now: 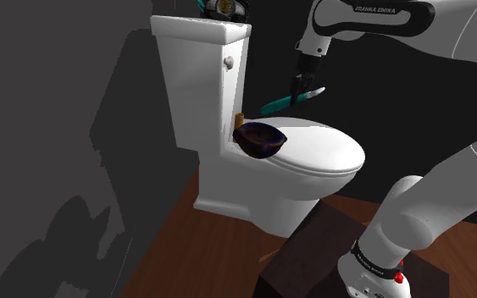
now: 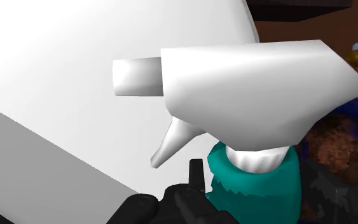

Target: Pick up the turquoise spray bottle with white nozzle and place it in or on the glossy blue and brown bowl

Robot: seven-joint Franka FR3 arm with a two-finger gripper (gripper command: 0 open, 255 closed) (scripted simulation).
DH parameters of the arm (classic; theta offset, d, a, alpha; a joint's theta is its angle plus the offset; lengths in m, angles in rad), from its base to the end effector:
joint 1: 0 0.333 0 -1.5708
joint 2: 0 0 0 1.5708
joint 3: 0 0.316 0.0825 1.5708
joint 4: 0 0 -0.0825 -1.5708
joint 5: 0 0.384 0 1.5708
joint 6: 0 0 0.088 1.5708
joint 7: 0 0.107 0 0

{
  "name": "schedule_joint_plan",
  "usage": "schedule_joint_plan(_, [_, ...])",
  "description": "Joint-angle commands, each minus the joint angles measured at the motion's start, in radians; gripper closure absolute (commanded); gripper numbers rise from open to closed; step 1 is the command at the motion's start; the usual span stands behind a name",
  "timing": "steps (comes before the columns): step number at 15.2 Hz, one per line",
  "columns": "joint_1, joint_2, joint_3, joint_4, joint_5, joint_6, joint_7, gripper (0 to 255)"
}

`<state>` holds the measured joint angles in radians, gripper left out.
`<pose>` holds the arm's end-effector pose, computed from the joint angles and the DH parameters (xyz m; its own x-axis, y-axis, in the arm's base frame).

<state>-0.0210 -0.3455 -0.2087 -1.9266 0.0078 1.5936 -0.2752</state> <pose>0.4320 -0.1159 0.6272 0.9981 0.0561 0.0265 0.0579 -0.9956 -0.0735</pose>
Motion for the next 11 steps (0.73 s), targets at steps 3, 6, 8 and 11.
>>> schedule_joint_plan(3, [0.032,-0.029,0.069,-0.035,0.018,0.011,0.098,255])
schedule_joint_plan(6, [0.059,-0.039,0.126,-0.049,0.036,0.018,0.179,255])
schedule_joint_plan(8, [0.059,-0.045,0.126,-0.081,0.036,0.045,0.177,255])
schedule_joint_plan(11, [0.058,-0.051,0.126,-0.128,0.036,0.084,0.175,255])
